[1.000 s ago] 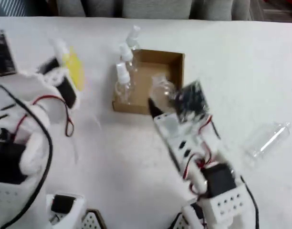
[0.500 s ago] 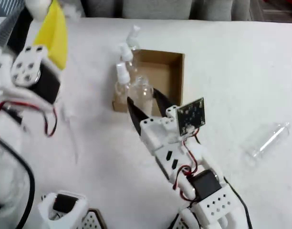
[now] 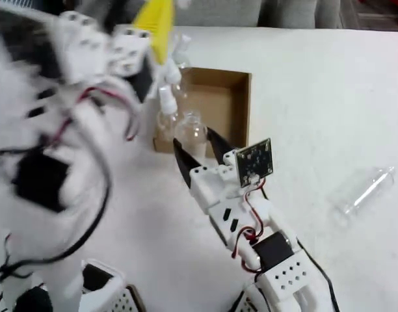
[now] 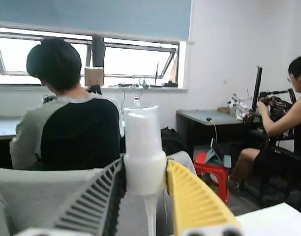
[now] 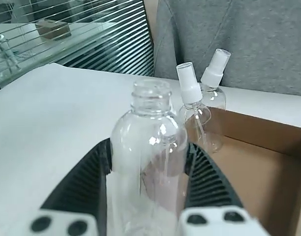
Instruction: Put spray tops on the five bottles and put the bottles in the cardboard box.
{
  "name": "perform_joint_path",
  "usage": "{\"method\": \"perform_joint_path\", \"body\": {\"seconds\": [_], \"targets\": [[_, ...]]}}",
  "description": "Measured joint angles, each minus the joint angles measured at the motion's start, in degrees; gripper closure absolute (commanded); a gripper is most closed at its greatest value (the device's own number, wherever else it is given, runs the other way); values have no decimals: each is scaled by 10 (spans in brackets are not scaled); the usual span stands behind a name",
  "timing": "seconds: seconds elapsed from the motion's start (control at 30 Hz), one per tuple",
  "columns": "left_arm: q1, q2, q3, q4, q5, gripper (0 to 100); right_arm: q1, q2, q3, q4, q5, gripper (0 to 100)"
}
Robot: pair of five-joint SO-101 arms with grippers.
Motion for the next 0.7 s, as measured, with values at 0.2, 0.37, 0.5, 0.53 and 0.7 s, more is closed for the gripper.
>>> {"method": "perform_joint_path", "body": {"seconds": [0.2,0.37,0.5,0.53,0.7], "targets": [[34,-62,214,-106,-2,980,0,0,11,0,0,981],[35,-119,313,-138,-5,980,-1,0,12,0,0,981],[35,-149,352,-148,-5,980,-1,0,21,0,0,981],[35,-155,355,-159,-5,980,-1,0,23,0,0,981],[35,-166,356,-185,-5,980,-22,0,23,1,0,981]]}}
